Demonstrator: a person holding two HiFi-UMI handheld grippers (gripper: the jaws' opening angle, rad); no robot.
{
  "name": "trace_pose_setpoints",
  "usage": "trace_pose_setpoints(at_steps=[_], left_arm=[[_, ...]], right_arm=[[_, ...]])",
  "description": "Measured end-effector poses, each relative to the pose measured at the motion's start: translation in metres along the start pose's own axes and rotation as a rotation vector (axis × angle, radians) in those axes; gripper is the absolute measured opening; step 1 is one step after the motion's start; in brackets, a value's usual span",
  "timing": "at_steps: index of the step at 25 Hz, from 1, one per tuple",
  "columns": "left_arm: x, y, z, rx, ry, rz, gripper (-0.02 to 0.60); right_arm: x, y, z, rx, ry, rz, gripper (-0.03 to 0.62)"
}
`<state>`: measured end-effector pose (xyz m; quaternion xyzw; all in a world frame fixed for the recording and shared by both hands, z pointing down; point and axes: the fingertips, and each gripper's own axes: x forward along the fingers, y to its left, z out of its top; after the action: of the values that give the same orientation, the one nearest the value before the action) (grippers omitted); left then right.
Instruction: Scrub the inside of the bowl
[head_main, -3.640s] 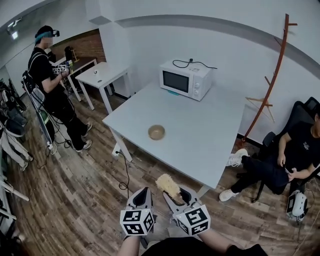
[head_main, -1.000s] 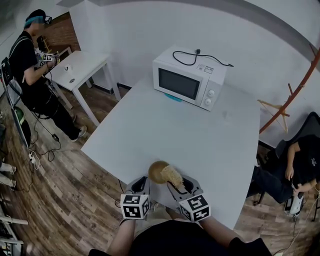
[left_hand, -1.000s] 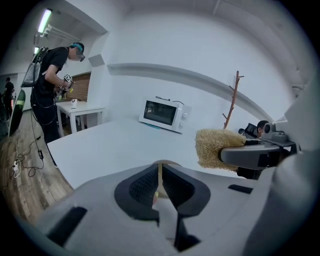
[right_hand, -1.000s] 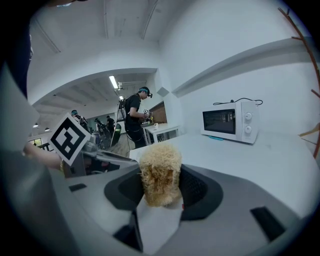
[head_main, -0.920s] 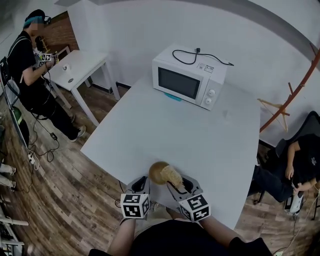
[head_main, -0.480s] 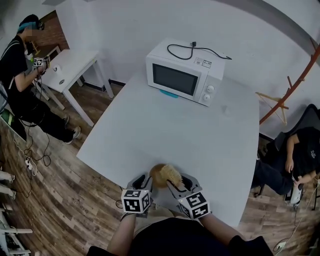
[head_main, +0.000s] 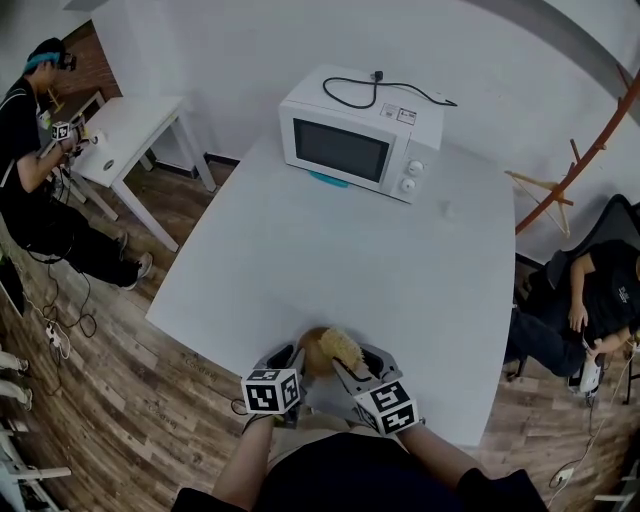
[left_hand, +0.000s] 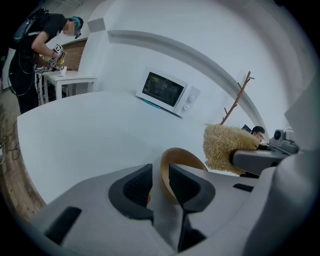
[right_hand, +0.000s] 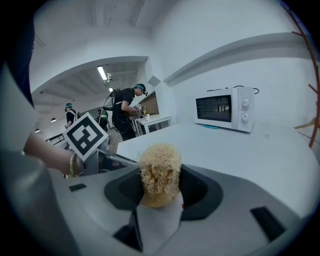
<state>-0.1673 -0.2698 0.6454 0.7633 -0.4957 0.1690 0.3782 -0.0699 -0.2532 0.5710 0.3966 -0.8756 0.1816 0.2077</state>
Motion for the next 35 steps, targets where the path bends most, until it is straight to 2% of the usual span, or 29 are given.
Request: trace_pose_setpoints(at_steps=[7,12,35], left_arm=[[0.008,-0.001,-0.003,-0.034,0.017,-0.017,0.057],[0.007,-0.005,0.001,-0.025,0.0,-0.022,0.031],[-0.03,-0.027,0.028,0.109,-0.098,0.016,0.029]], right_arm=[[-0.001,-0.002,-0.005,-0.005,0.013,-0.01,0.186],[0.002,-0.002,-0.008,-0.018,0.022,0.001,0.186],[0.013,0.012,-0.022,-0.074,0.105,0.049,0.186]])
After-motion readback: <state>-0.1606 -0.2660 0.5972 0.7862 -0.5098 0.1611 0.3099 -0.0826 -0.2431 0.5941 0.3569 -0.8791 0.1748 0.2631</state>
